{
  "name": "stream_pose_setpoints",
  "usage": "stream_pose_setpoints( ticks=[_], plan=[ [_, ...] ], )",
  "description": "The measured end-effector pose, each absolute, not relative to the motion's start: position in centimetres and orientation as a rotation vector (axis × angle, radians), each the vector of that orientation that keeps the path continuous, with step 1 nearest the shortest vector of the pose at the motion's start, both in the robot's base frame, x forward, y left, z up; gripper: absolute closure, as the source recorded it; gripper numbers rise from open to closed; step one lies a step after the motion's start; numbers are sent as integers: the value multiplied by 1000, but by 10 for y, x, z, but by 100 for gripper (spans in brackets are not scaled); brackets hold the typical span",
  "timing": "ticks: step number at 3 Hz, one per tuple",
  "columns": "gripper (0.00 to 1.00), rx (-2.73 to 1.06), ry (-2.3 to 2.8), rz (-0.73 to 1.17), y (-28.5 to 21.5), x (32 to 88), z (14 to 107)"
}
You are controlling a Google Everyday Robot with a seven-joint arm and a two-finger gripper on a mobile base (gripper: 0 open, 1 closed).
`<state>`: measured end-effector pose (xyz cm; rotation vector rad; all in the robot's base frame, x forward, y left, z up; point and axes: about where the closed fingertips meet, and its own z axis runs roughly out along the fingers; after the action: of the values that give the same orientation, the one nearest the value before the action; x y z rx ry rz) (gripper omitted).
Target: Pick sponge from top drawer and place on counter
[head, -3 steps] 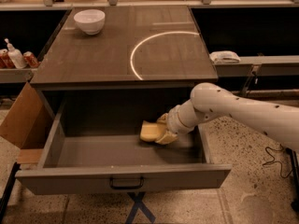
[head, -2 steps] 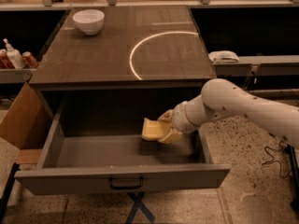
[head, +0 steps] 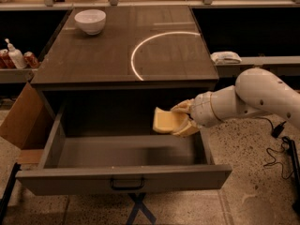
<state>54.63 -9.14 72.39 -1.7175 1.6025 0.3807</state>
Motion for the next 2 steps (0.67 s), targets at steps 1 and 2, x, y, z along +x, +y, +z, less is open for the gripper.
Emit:
stream_pose_setpoints(
  ticks=[1,2],
  plan=[
    [100,-1716,1602,380,-93,546,724],
    [100,-1716,1583,372,-91,548,732]
  ],
)
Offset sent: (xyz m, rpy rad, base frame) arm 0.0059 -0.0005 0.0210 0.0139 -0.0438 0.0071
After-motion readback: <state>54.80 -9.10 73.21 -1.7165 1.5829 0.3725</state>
